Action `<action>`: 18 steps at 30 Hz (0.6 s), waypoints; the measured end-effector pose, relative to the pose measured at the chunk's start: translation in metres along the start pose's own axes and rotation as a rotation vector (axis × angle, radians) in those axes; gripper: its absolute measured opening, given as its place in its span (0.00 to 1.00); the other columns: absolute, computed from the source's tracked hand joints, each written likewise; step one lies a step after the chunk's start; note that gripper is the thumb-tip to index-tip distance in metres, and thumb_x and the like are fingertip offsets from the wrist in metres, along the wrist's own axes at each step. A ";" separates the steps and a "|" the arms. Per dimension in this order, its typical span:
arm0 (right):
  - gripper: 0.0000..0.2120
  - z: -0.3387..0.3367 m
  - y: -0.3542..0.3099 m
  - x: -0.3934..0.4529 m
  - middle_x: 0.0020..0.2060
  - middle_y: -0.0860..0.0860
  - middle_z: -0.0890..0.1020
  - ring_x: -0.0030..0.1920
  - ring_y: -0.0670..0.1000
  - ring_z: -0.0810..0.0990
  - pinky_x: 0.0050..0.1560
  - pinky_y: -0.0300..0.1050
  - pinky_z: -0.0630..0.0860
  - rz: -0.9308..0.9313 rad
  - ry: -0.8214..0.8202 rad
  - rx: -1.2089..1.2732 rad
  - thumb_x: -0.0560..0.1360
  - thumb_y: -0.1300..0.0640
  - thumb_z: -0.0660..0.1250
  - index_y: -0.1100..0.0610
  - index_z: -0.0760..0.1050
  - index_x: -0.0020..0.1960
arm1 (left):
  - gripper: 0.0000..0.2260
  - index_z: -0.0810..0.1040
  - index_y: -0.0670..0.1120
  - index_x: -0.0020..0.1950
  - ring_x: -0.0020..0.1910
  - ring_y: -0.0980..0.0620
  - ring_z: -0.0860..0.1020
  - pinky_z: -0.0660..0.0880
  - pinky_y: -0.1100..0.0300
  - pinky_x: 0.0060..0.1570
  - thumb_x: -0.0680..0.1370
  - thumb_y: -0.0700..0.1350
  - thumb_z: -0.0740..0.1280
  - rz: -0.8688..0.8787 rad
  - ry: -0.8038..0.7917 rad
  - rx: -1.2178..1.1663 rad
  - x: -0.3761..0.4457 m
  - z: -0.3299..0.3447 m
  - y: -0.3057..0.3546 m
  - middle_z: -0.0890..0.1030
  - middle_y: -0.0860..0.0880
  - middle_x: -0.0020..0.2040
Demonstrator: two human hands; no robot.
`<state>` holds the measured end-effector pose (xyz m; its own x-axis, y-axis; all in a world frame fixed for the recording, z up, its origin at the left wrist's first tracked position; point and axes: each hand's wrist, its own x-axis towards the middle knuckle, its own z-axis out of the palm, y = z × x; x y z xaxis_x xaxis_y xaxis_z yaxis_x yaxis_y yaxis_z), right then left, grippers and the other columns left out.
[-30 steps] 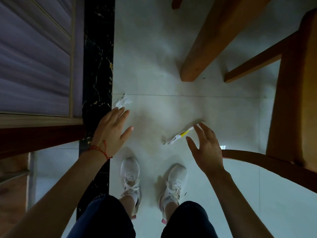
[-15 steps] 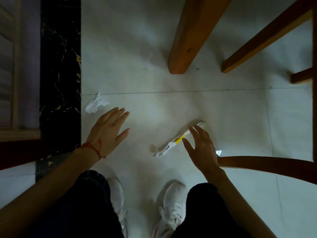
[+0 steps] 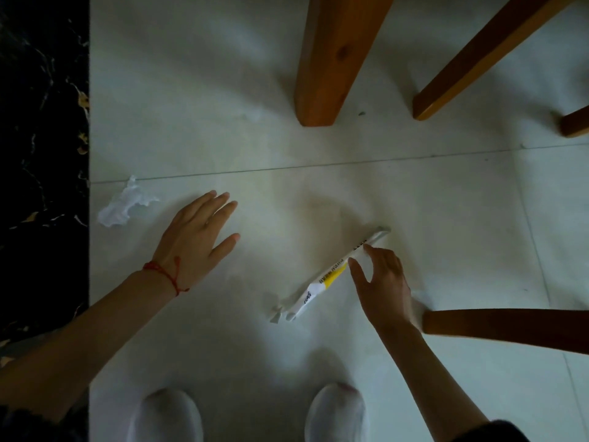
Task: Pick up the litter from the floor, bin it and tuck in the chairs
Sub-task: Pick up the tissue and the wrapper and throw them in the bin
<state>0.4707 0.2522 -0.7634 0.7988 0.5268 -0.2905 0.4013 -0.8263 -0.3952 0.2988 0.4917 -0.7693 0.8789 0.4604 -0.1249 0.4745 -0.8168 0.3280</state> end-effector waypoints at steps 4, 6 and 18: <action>0.19 0.013 -0.001 0.005 0.52 0.57 0.78 0.56 0.56 0.74 0.52 0.47 0.71 0.094 0.003 -0.013 0.75 0.47 0.63 0.60 0.74 0.59 | 0.30 0.69 0.39 0.66 0.67 0.43 0.66 0.62 0.51 0.66 0.78 0.60 0.45 0.004 0.033 -0.020 0.003 0.015 -0.003 0.73 0.39 0.66; 0.18 0.016 -0.005 0.008 0.49 0.56 0.78 0.52 0.56 0.75 0.48 0.45 0.69 0.147 0.027 0.000 0.74 0.45 0.64 0.59 0.76 0.53 | 0.29 0.69 0.39 0.66 0.67 0.43 0.66 0.61 0.53 0.66 0.78 0.59 0.47 0.014 0.060 -0.025 0.002 0.022 -0.003 0.73 0.39 0.65; 0.21 0.036 -0.039 0.035 0.30 0.52 0.78 0.35 0.56 0.76 0.39 0.43 0.69 0.275 -0.058 0.148 0.69 0.39 0.67 0.58 0.76 0.34 | 0.27 0.70 0.38 0.64 0.66 0.45 0.64 0.62 0.51 0.64 0.79 0.57 0.50 0.022 0.168 -0.064 -0.009 0.035 -0.002 0.74 0.38 0.64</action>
<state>0.4670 0.3100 -0.7900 0.8397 0.3019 -0.4515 0.1012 -0.9037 -0.4161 0.2916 0.4768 -0.8018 0.8660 0.4985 0.0395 0.4464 -0.8062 0.3883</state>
